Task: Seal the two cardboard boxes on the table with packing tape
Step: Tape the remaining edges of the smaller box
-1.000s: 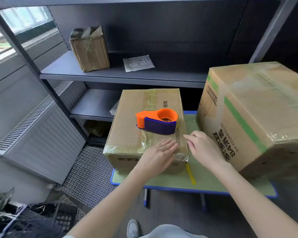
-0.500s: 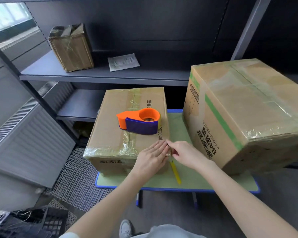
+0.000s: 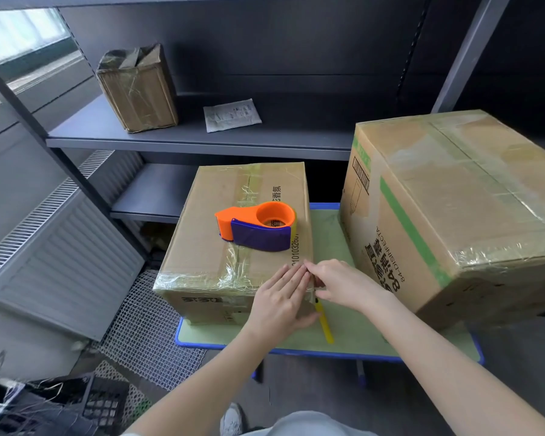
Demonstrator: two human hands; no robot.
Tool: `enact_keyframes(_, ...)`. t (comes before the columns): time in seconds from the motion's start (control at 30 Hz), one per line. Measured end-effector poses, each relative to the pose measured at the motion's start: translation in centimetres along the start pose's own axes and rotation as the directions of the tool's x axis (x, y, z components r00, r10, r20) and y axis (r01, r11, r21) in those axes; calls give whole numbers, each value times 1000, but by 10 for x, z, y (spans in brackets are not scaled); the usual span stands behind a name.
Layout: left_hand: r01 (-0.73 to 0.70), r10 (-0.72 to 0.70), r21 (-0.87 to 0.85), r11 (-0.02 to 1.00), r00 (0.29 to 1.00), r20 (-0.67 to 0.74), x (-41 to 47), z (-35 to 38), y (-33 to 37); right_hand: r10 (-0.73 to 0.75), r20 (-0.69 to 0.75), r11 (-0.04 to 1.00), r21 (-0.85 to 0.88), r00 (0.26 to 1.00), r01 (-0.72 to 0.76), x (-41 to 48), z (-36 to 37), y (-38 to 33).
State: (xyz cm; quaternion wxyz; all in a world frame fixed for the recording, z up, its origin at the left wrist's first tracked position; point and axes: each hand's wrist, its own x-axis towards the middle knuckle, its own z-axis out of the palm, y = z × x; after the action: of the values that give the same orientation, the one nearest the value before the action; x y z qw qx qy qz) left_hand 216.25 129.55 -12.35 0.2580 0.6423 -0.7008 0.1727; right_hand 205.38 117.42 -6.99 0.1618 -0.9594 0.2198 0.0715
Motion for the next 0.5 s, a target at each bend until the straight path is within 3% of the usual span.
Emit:
enact_keyframes(0.33,191,-182,94,977,979,-95,2,13,22,12,20,999,-36,1000,-11,1,1,-3)
enact_keyframes(0.5,212,-203,106,972,975,-88,5,11,25,26,-18,997,-77,999,-27,3,6,-9)
